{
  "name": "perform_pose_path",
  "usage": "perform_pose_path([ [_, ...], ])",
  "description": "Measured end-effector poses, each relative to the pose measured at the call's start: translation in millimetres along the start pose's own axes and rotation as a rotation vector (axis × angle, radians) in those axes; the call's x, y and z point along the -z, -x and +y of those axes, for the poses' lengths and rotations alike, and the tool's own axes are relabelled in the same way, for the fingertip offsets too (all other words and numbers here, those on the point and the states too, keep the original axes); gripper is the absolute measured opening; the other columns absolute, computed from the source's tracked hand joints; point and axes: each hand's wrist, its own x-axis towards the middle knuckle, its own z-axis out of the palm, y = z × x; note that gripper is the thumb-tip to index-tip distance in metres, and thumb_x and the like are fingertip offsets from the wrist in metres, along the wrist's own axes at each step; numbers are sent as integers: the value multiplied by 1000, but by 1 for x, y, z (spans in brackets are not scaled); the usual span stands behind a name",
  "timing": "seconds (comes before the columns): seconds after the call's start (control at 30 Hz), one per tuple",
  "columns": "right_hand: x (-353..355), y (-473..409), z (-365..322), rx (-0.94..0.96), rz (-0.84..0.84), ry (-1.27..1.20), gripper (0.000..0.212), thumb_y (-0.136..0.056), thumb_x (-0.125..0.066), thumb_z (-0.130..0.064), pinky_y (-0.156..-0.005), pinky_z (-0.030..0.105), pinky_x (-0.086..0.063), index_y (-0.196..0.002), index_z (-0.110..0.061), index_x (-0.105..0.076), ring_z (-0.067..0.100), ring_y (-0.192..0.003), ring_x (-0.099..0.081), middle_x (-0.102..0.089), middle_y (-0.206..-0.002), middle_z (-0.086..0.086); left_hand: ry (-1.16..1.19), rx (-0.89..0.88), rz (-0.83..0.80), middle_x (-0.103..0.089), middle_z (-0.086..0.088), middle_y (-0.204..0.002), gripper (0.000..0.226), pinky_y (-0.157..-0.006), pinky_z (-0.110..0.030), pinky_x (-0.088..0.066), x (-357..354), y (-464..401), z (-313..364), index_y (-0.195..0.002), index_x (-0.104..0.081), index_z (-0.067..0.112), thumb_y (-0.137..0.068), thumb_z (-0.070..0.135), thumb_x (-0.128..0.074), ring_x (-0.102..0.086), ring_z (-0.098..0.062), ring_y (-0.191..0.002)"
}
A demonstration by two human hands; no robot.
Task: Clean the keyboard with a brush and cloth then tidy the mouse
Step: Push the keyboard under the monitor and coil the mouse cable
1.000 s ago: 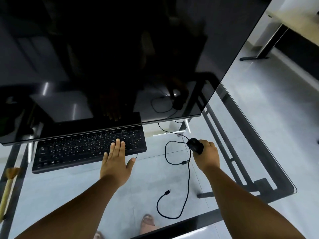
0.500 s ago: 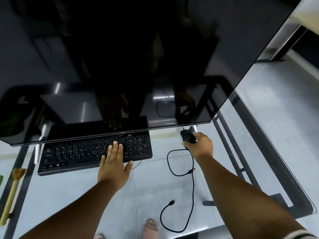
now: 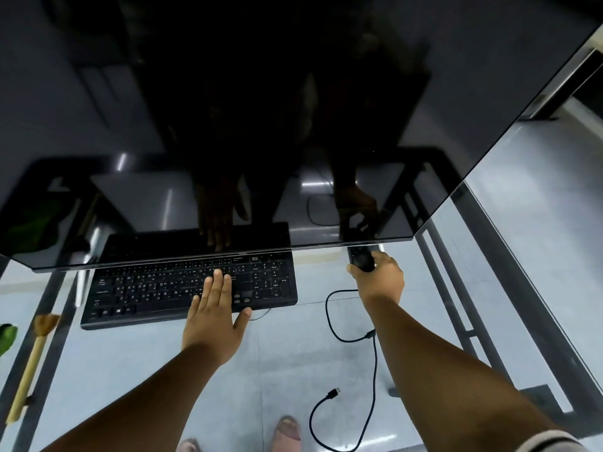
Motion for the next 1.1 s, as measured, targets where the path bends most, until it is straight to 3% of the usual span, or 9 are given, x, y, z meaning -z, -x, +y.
perform_pose_path([
  [0.17,2,1,1,9,-18,-22,43,-74,-80,-38,-75,26,-43,-107,-16,-63,17,-83,-51,-60,-96,-1,-10,9,-12,21,2,-158,78,-120,-36,1,0,0,0,-153,10,15,-96,57,-25,17,-15,-146],
  [0.3,9,6,6,7,33,-50,45,-84,-66,-49,-79,31,-47,-112,-13,-63,22,-97,-59,-60,-101,-1,-32,3,-32,23,1,-158,78,-120,-36,1,1,-1,-1,-153,11,15,-97,57,-24,17,-16,-147],
  [0.4,20,3,13,-80,-113,29,35,-87,-57,-52,-74,31,-48,-90,-17,-63,25,-90,-62,-65,-90,-2,-30,2,-44,21,1,-159,78,-120,-36,0,3,1,-1,-153,8,15,-97,56,-26,16,-16,-147],
  [0.53,37,7,18,-152,-426,240,54,-78,-66,-54,-54,27,-39,-49,-18,-38,18,-53,-46,-44,-48,-3,-42,5,-57,20,0,-160,77,-121,-36,0,5,7,-2,-154,7,14,-98,54,-27,15,-17,-148],
  [0.63,43,11,25,-125,-465,291,39,-78,-71,-38,-59,30,-49,-57,-9,-54,18,-54,-51,-60,-56,9,4,10,-65,17,0,-160,76,-121,-36,-2,7,15,-1,-154,4,14,-98,53,-30,13,-17,-148],
  [0.73,48,16,21,-70,-445,96,33,-83,-70,-36,-64,27,-51,-74,-5,-70,19,-64,-60,-72,-76,10,73,-15,-78,8,1,-162,73,-121,-36,-8,12,21,0,-155,-4,16,-98,49,-36,7,-16,-149],
  [0.9,55,37,-20,148,-581,-111,22,-90,-66,-35,-57,17,-40,-85,-17,-77,4,-57,-54,-68,-69,1,673,44,-34,-43,2,-149,56,-113,-27,-28,33,28,3,-145,-42,22,-93,29,-62,-37,-14,-139],
  [1.0,52,49,-51,221,-713,-157,20,-92,-63,-36,-54,17,-40,-86,-24,-77,8,-53,-46,-65,-66,-2,1111,169,-139,-50,3,-142,57,-108,-27,-36,55,28,21,-143,-45,20,-90,19,-67,-47,-11,-130],
  [1.1,45,63,-81,258,-753,-221,19,-92,-63,-35,-55,22,-39,-84,-25,-77,13,-56,-45,-64,-66,1,1215,63,-320,-52,4,-139,49,-100,-22,-36,85,29,36,-141,-47,19,-94,16,-61,-51,-11,-127],
])
